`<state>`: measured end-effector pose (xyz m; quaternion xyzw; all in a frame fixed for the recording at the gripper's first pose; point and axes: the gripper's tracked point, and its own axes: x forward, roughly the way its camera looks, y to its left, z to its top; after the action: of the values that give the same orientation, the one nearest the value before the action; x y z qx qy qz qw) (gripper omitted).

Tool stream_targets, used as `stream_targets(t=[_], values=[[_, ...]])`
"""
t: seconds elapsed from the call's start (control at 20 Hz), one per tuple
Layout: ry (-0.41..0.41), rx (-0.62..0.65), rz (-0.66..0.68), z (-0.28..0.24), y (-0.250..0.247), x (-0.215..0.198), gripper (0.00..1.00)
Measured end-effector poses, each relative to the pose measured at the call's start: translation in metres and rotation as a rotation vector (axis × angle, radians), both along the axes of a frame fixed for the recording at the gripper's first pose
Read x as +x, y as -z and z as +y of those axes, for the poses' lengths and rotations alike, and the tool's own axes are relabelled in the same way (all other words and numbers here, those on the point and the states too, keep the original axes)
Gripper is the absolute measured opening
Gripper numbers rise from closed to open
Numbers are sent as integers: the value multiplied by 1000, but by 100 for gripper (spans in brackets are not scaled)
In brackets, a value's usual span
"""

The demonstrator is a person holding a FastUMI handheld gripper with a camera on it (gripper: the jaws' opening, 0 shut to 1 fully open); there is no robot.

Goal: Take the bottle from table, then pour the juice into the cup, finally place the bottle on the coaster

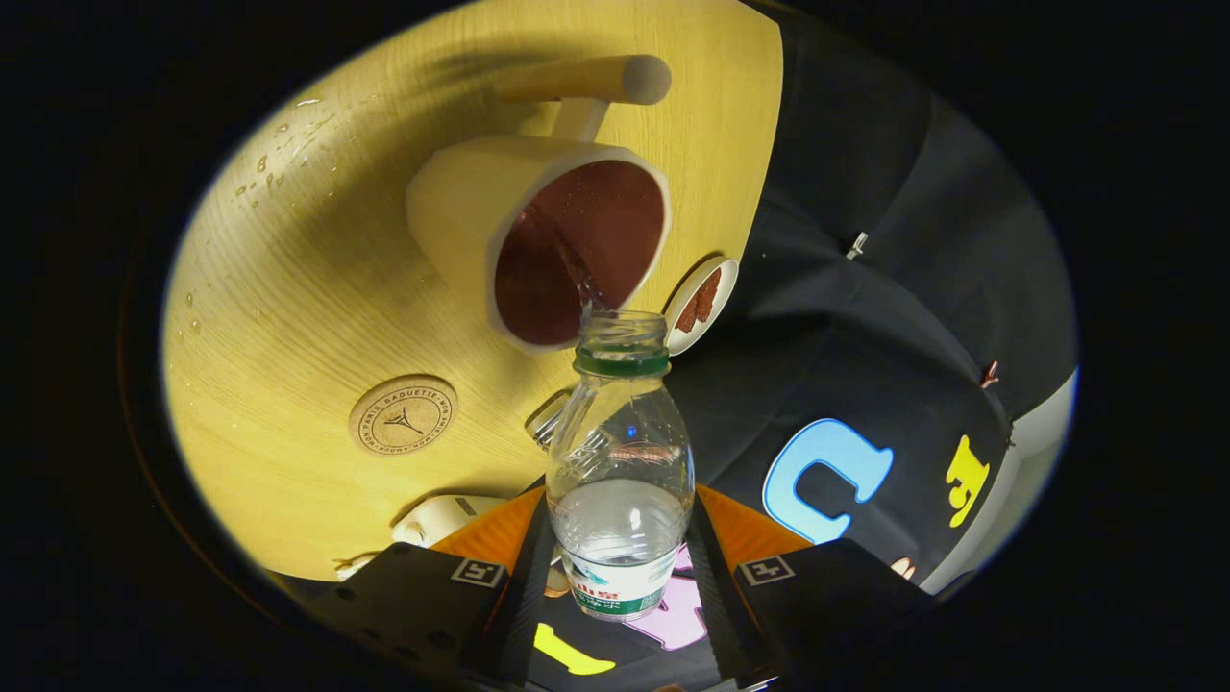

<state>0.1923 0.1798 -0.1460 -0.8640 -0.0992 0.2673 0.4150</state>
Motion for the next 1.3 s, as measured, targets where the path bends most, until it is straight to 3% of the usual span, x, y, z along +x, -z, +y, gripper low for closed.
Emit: stream_targets(t=[0.65,1.3], values=[[-54,-106,-47,7,-5,-9,73],[-9,-102,-72,11,-5,-14,73]])
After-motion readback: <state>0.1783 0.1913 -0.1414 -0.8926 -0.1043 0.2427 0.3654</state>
